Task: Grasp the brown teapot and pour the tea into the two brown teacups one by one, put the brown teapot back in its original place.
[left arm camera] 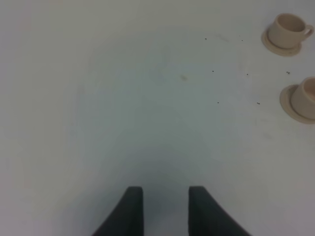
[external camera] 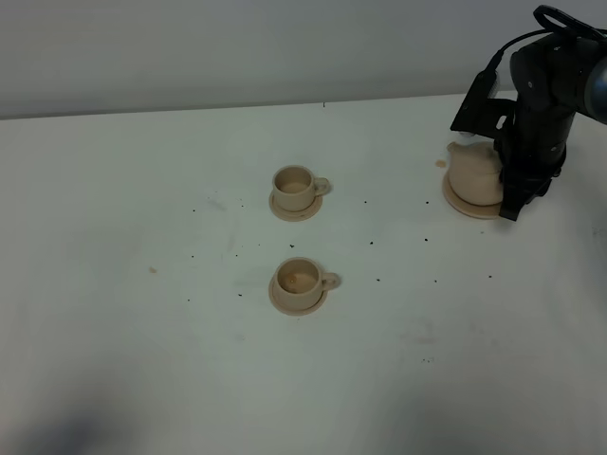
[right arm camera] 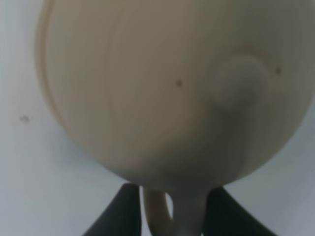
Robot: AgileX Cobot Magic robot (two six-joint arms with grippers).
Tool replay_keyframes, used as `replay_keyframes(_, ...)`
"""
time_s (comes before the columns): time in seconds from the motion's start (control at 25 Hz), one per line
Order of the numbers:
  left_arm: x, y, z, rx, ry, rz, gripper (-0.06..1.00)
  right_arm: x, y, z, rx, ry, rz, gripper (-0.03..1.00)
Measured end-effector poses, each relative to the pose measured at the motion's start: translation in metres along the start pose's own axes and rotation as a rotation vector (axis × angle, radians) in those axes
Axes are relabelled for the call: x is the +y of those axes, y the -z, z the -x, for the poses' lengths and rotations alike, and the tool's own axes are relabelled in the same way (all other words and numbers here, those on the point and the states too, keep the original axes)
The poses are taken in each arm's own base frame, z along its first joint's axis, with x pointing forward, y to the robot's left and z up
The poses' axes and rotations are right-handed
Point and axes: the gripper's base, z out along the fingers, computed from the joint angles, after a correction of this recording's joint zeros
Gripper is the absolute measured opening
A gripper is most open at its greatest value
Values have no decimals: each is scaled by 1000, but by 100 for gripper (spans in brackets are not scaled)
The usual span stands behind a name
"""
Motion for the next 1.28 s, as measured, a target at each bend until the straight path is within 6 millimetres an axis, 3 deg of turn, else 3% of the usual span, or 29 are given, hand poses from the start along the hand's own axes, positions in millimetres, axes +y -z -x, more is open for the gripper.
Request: replay_keyframes(1.28,0,0,0,0,0,0,25,0,-3,-1,21,53,-5,31)
